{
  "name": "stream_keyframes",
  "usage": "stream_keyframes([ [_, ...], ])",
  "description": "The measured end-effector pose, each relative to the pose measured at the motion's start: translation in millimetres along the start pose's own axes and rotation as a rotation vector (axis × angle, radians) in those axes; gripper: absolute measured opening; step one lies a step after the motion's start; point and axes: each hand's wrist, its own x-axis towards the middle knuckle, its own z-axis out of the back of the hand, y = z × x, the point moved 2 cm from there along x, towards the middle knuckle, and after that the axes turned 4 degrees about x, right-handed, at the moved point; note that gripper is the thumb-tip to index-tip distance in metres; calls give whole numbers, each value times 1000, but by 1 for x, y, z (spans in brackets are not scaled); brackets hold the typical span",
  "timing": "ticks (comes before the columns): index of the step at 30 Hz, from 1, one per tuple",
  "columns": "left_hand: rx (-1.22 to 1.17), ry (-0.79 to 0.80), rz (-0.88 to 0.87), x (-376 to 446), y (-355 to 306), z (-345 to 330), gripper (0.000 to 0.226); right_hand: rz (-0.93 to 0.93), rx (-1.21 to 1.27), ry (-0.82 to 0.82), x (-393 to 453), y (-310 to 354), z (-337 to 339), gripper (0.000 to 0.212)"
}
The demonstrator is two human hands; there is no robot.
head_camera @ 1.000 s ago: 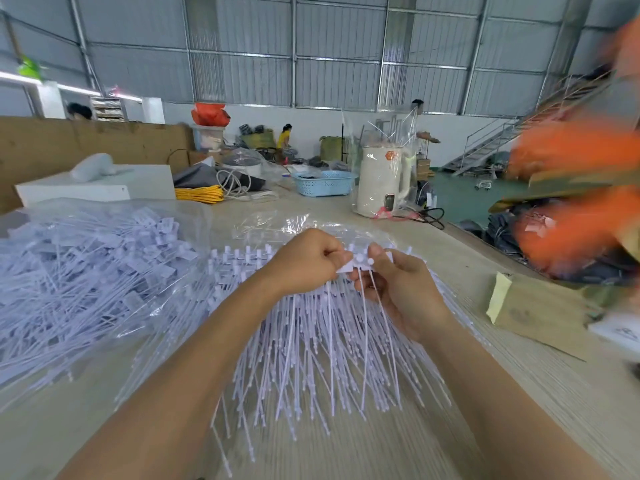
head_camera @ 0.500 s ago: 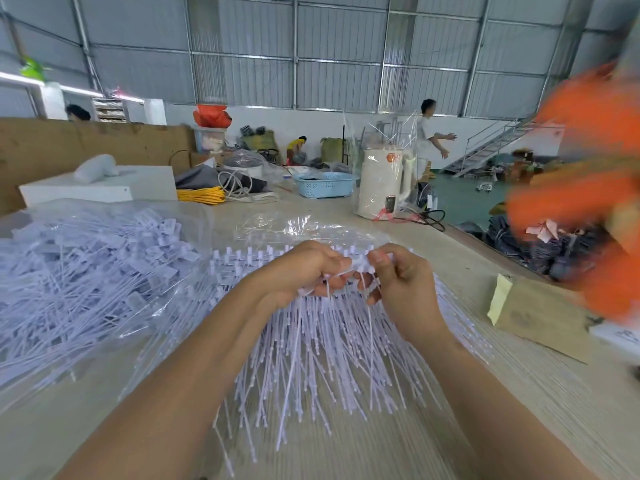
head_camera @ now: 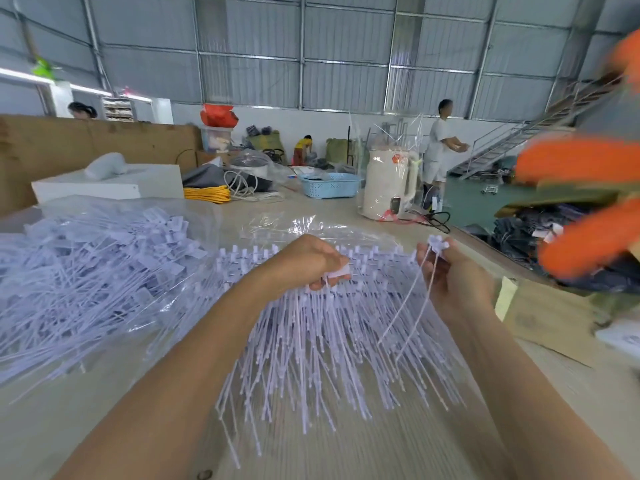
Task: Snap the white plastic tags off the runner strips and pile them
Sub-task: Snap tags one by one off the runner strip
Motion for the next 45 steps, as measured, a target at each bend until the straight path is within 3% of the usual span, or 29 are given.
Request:
stream_keyframes([
  [2, 9, 24, 12, 1, -2, -6, 22, -39, -16, 77, -4, -8, -10, 11],
  [7, 278, 44, -62, -1, -6, -2, 46, -23, -187, 171, -9, -18, -18, 11],
  [12, 168, 24, -216, -6, -9, -1, 36, -3, -357, 212, -16, -38, -21, 16],
  [16, 46, -81, -272, -3, -10, 1, 39, -58, -396, 337, -23, -48, -28, 34],
  [21, 97, -166, -268, 5, 0, -3, 43, -157, -432, 396, -30, -49, -35, 62],
  [24, 142, -212, -256, 7, 3, -4, 43, -51, -531, 410, -31, -50, -31, 40],
  [27, 138, -273, -213, 9, 5, -4, 37, 22, -466, 403, -30, -51, -29, 13],
  [33, 48, -259, -108, 4, 13, -5, 9, 71, -422, 454, -31, -56, -31, 17],
  [40, -249, -274, 6, -4, 10, -7, 25, 281, -558, 479, -34, -54, -40, 21],
  [45, -307, -324, 1, -8, 8, -8, 28, 396, -696, 476, -38, -51, -49, 26],
])
